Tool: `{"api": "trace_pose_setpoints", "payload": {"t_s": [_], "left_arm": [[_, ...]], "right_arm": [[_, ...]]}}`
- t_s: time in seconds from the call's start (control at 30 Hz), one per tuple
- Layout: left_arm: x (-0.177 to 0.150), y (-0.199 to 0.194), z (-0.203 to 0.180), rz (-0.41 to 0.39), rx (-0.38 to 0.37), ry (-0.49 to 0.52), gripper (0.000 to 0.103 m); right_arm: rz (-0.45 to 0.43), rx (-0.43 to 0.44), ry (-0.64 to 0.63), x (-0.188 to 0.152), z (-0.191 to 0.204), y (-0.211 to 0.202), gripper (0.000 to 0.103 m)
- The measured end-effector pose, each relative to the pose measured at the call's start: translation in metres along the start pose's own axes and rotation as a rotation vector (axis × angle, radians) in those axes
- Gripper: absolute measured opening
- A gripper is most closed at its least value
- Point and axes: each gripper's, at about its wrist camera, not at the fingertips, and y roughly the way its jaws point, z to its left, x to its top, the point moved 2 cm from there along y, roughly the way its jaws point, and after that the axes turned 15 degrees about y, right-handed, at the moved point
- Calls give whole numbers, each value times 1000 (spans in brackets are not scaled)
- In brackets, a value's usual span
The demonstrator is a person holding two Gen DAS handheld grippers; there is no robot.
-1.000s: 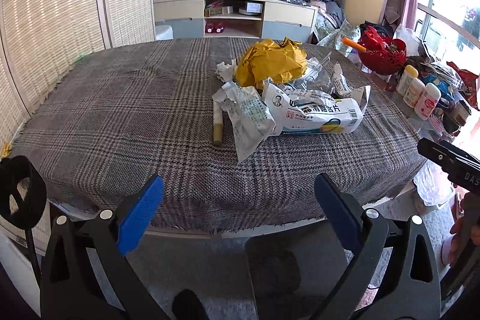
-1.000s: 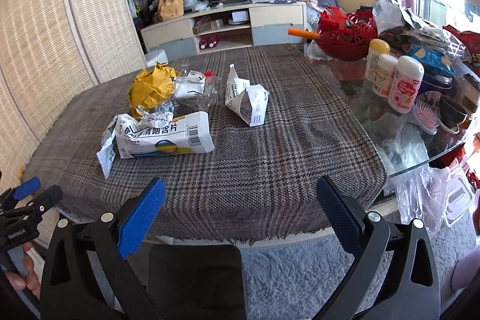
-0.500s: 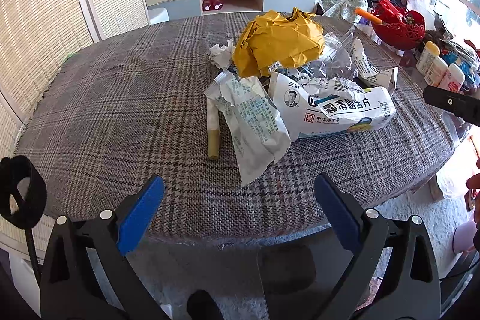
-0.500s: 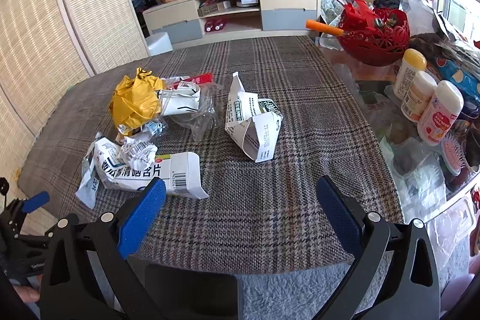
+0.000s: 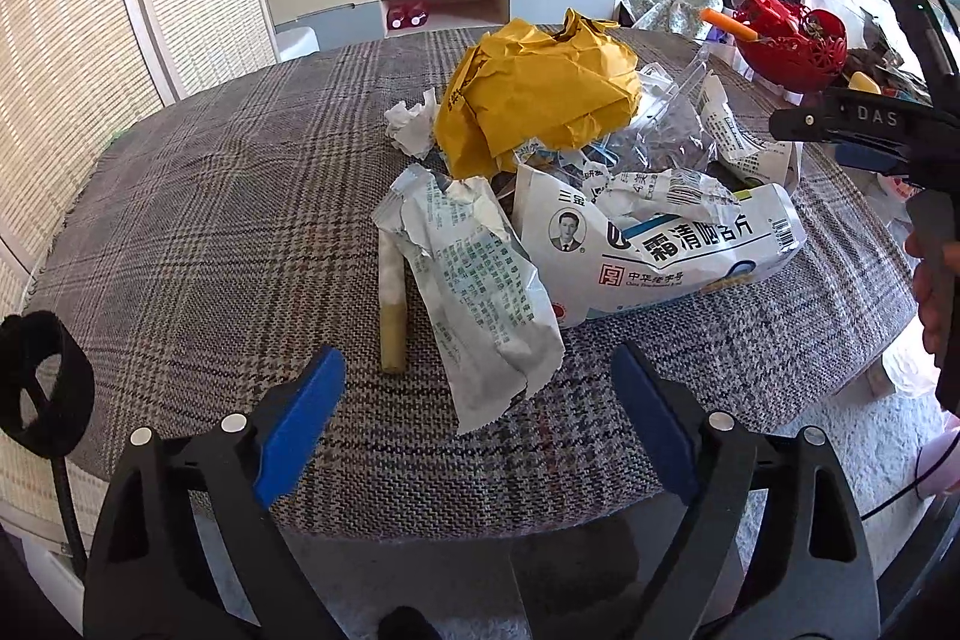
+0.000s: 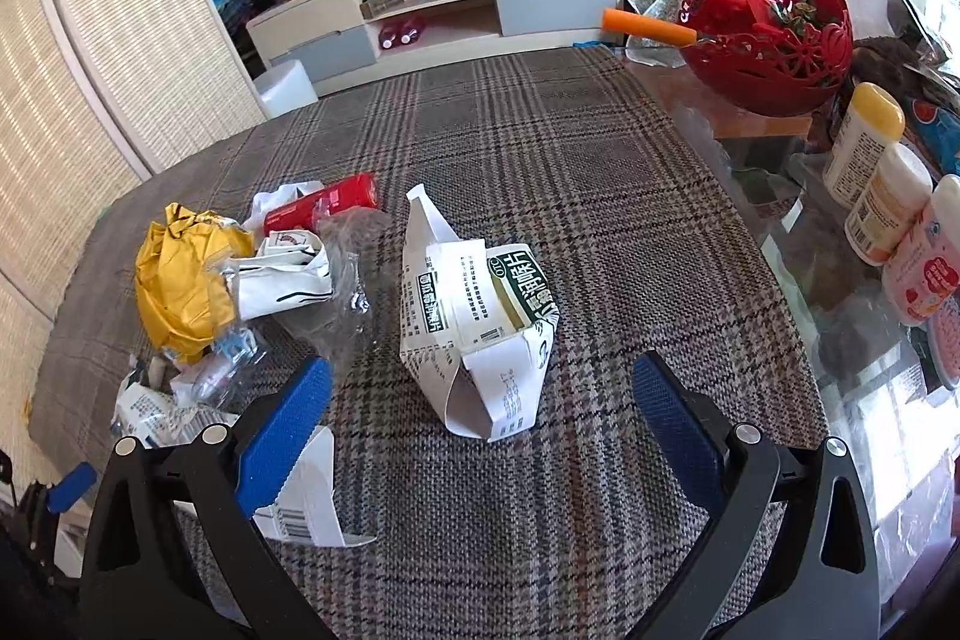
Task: Collect trash
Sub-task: 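Grasp the white paper packet with the right gripper while the left gripper grasps the white wrapper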
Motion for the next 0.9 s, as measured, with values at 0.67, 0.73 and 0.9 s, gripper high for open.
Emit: {"api": "trace_pose_setpoints", "payload": {"t_s": [0.67,0.73,0.9], "left_arm": [[6,21,6,27,-59,-1,21],[6,19,5,24,-55,7,12],[6,9,9,0,-46,9,7]], "right_arm": [[73,18,-9,-2,4,54,72],[77,26,-6,-2,4,53,71],[49,15,-2,-4,3,40,71]]}}
